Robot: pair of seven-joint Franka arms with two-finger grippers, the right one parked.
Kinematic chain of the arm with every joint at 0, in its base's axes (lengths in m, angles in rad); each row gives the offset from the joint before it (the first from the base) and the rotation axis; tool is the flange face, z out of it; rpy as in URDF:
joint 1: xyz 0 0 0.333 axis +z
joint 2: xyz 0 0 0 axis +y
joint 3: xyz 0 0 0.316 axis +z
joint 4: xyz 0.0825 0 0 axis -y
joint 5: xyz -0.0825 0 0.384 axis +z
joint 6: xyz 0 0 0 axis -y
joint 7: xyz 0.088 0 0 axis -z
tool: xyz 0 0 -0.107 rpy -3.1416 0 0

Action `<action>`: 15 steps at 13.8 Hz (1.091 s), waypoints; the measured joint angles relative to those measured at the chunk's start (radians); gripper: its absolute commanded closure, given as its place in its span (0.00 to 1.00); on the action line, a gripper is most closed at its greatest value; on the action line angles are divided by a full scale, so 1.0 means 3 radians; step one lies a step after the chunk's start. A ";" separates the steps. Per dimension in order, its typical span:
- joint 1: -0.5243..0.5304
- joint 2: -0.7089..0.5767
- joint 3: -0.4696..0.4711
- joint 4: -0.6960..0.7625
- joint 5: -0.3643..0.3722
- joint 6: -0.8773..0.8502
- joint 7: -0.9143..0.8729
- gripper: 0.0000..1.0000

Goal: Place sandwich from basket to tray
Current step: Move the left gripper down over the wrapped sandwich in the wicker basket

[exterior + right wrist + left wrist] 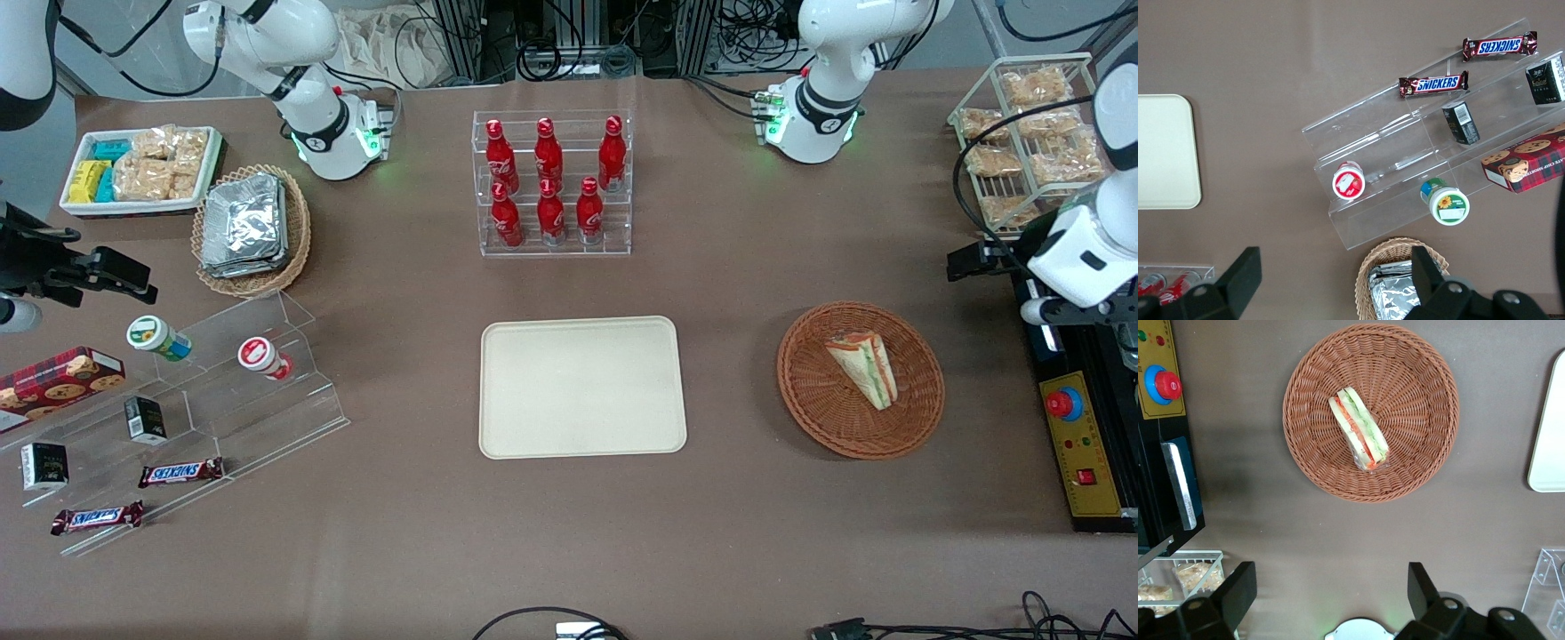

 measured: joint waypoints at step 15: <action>-0.0035 0.0421 -0.0009 -0.0405 0.0106 0.0708 -0.1141 0.00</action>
